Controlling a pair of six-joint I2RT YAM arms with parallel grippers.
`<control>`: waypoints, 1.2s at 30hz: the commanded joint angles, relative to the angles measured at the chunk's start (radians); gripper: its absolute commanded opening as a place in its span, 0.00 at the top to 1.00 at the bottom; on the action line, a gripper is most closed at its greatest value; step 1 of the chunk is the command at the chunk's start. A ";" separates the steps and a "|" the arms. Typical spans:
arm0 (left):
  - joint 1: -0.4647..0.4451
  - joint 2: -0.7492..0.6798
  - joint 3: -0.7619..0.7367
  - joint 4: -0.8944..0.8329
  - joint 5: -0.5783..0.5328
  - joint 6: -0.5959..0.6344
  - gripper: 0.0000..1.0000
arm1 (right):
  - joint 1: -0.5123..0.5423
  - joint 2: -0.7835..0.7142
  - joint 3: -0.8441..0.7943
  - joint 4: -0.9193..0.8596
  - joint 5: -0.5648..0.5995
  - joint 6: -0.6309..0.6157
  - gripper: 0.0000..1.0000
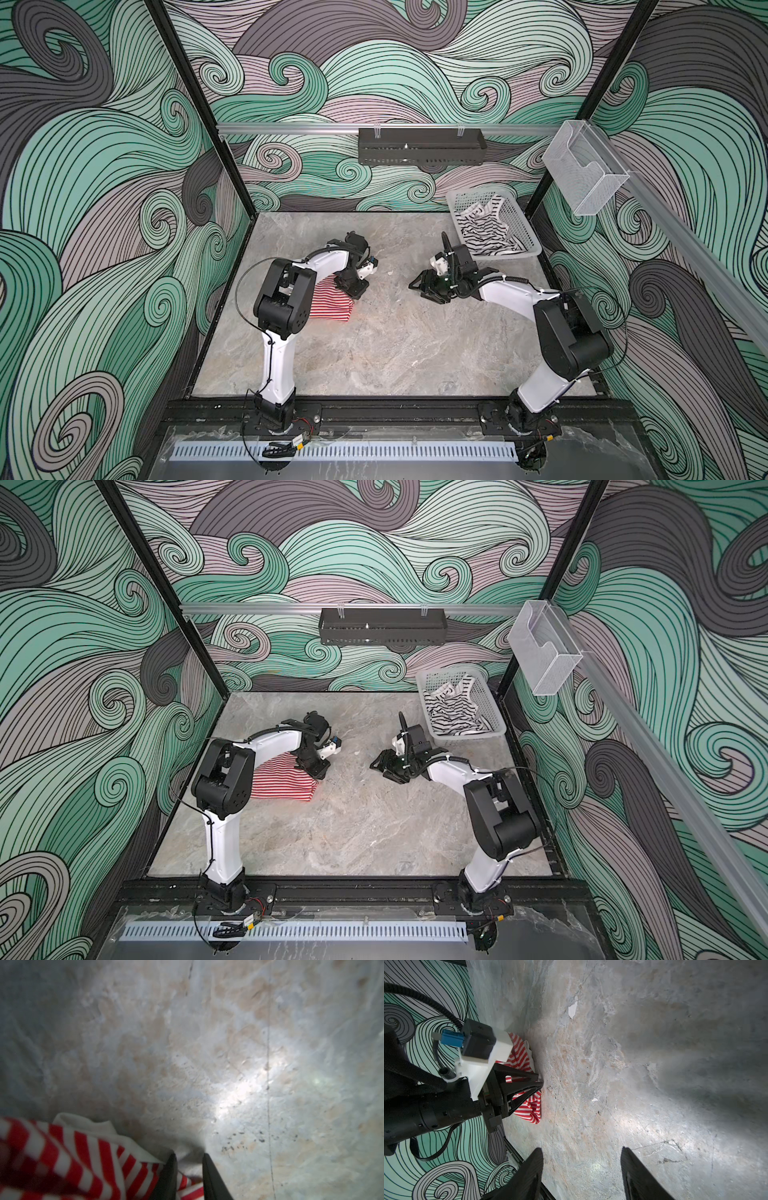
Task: Fold and stack the tank tops
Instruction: 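Hold the tank top's corner with the left gripper while the right gripper withdraws, then reach the right gripper into the basket and grasp the black-and-white tank top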
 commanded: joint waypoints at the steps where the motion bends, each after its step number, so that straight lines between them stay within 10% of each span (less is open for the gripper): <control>1: 0.032 -0.043 -0.041 0.019 -0.059 0.002 0.74 | -0.002 0.017 0.008 0.021 -0.007 0.006 0.39; 36: 0.371 -0.130 -0.105 -0.048 -0.057 0.122 0.75 | -0.012 -0.038 0.148 -0.162 0.059 -0.072 0.37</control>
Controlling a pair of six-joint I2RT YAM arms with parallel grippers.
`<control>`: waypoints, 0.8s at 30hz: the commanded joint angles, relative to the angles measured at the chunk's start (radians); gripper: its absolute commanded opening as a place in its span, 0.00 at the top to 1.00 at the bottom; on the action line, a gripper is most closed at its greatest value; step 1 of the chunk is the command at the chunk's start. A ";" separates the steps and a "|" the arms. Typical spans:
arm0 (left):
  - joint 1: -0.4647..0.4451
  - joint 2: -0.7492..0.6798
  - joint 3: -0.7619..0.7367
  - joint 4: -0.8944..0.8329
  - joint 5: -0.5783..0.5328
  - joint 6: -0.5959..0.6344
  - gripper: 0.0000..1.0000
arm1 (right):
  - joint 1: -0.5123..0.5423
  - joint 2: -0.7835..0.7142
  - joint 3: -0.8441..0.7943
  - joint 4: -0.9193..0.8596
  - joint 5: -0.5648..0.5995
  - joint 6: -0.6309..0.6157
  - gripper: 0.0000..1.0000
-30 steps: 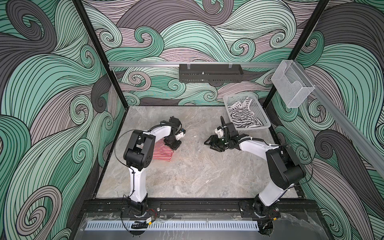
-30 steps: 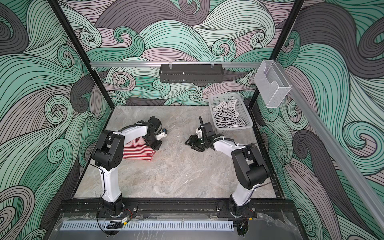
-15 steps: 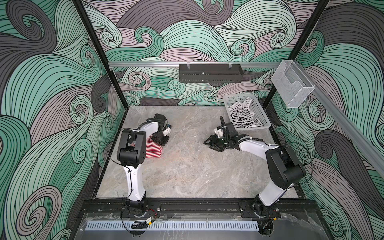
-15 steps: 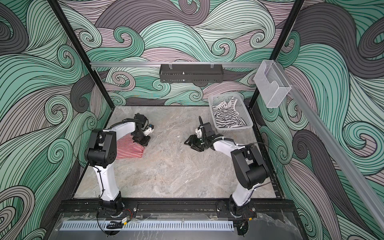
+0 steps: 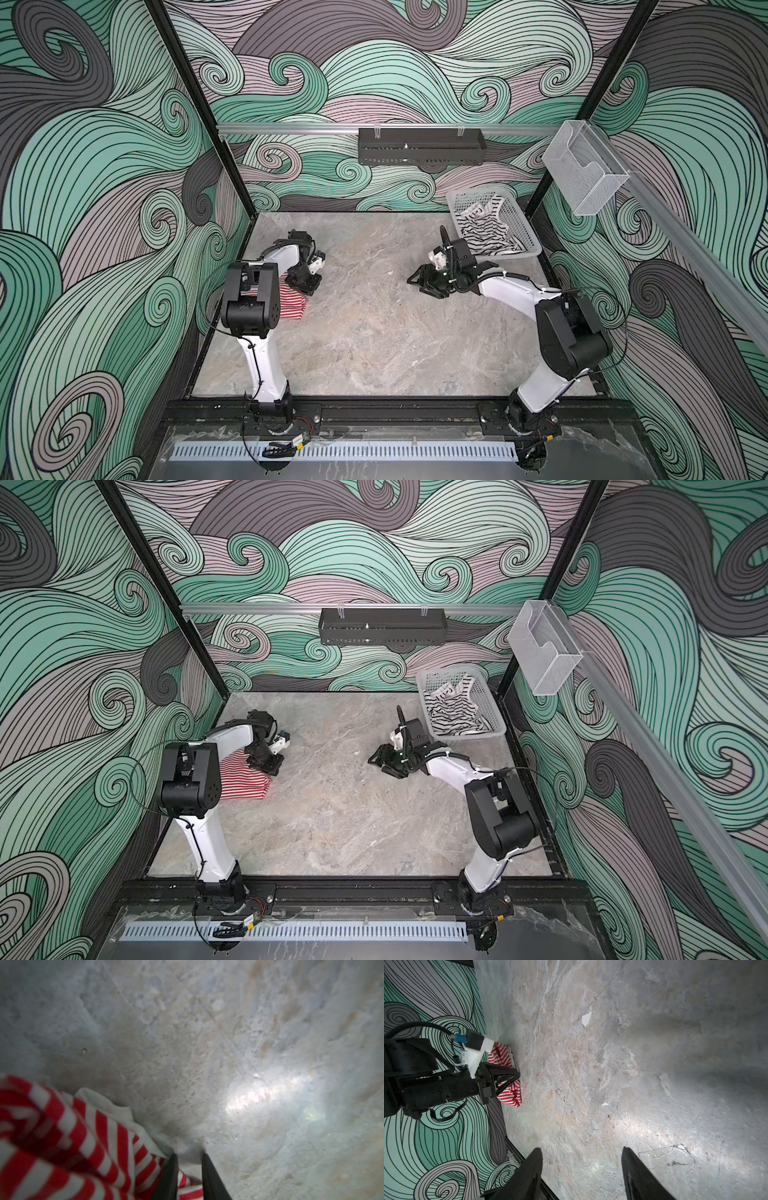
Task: Fold and stack the tank tops
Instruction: 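Reach the right gripper into the basket and grasp the black-and-white tank top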
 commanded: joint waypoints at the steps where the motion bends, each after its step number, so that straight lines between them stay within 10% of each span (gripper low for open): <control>1: 0.000 -0.062 -0.005 -0.055 0.021 0.035 0.75 | -0.020 -0.038 0.076 -0.107 0.060 -0.059 0.36; 8: 0.000 -0.101 0.007 -0.084 0.004 0.031 0.75 | -0.125 -0.020 0.387 -0.478 0.350 -0.231 0.10; 24: -0.060 -0.323 -0.072 -0.029 0.220 -0.167 0.59 | -0.479 0.499 1.081 -0.879 0.743 -0.415 0.07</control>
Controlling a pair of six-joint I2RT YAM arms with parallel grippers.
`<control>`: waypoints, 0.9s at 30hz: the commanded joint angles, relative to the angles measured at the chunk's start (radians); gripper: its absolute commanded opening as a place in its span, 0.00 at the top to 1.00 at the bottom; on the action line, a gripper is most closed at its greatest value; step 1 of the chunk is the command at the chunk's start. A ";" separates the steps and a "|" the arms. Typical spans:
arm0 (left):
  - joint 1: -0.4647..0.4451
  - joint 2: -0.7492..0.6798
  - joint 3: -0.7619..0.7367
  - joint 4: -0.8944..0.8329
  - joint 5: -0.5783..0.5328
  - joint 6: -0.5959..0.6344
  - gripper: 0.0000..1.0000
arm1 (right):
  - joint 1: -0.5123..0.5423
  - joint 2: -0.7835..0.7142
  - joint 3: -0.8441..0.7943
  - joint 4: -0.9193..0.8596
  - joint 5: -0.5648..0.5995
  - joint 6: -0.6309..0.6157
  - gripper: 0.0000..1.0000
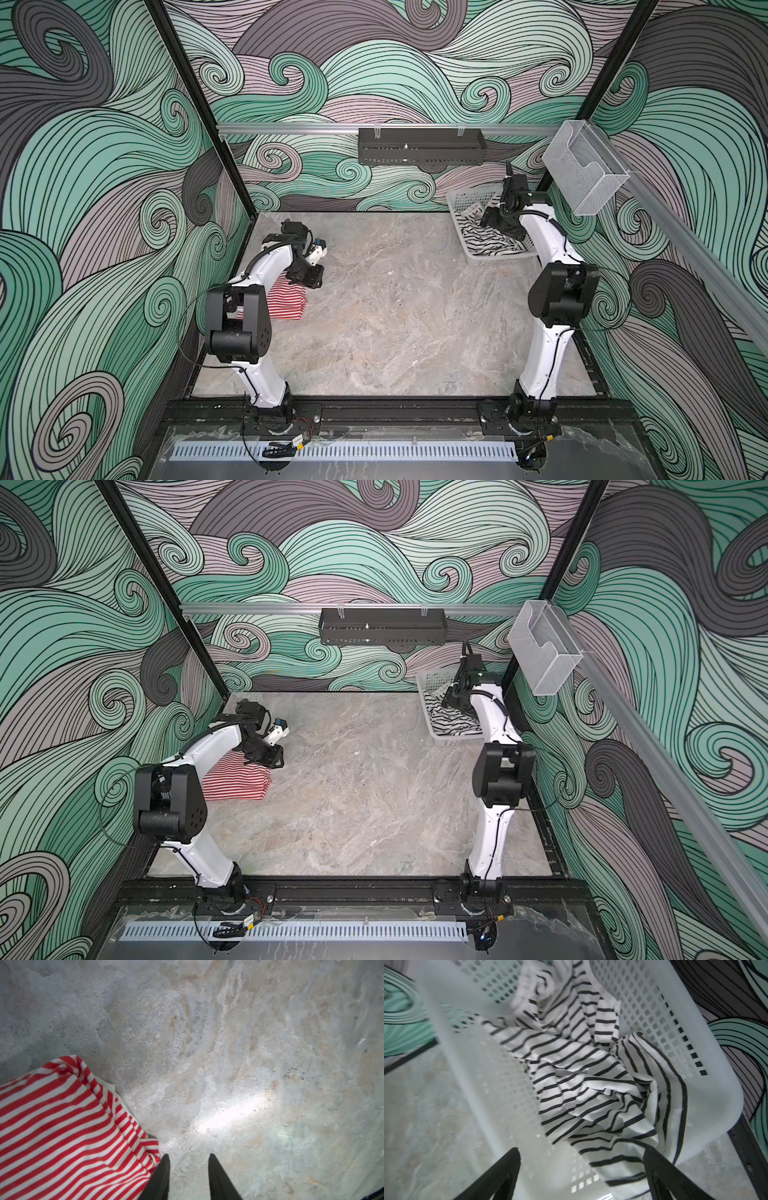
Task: Fold and stack the tank tops
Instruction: 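Reach the right gripper into the basket and grasp the black-and-white tank top, then lift the black-and-white tank top out of the basket with the right gripper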
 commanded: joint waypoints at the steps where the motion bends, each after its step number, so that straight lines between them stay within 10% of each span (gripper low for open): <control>1: -0.028 -0.082 -0.057 0.044 0.032 -0.050 0.59 | -0.044 0.060 0.079 -0.127 0.070 -0.043 0.07; 19: -0.062 -0.055 -0.061 0.033 0.042 -0.048 0.59 | -0.101 0.261 0.191 -0.228 0.012 -0.086 0.18; 27: -0.063 -0.047 -0.062 0.044 0.039 -0.050 0.59 | -0.107 0.260 0.221 -0.227 -0.041 -0.086 0.69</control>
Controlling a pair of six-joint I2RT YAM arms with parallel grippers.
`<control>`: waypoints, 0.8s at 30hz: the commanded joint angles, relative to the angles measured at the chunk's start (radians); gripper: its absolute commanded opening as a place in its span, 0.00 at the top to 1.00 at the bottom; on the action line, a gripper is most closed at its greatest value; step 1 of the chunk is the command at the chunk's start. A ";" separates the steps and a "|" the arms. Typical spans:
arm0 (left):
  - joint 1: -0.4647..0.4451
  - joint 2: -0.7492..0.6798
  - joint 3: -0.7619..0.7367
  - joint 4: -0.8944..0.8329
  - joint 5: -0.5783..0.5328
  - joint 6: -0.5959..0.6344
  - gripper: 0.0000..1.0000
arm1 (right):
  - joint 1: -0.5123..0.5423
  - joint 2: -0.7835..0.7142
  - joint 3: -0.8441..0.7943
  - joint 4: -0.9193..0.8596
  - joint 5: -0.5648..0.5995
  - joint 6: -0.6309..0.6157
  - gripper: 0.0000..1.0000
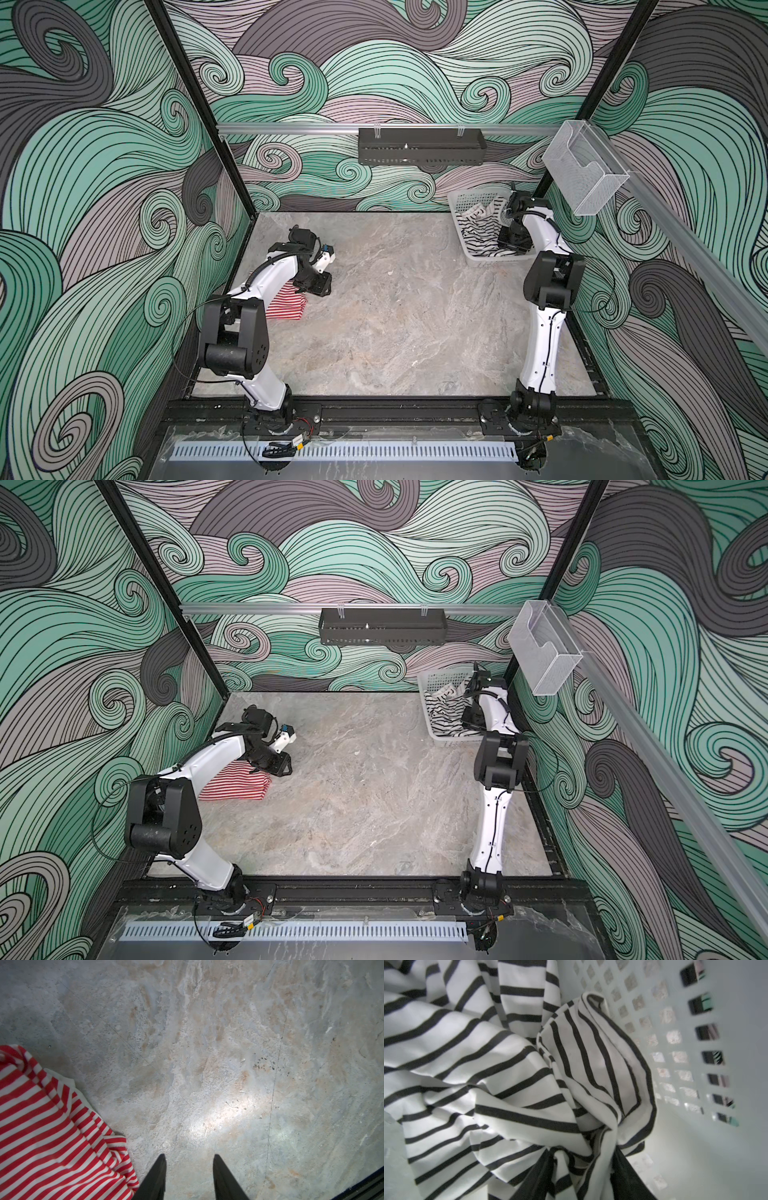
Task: Fold and stack the tank tops
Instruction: 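Lift the black-and-white tank top out of the basket with the right gripper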
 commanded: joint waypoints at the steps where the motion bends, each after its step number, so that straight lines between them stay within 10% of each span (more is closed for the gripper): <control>1: -0.005 0.010 0.029 0.007 0.019 -0.011 0.59 | -0.005 -0.007 0.038 -0.025 -0.055 0.000 0.79; 4: -0.007 0.010 0.032 0.007 0.025 -0.012 0.59 | -0.006 -0.046 0.050 -0.008 -0.086 0.007 1.00; 16: -0.008 0.003 0.047 0.014 0.017 -0.017 0.59 | 0.031 -0.424 0.029 0.090 -0.246 0.090 1.00; 24: -0.008 -0.006 0.047 0.031 0.007 -0.026 0.59 | 0.247 -0.640 0.267 0.089 -0.253 0.089 1.00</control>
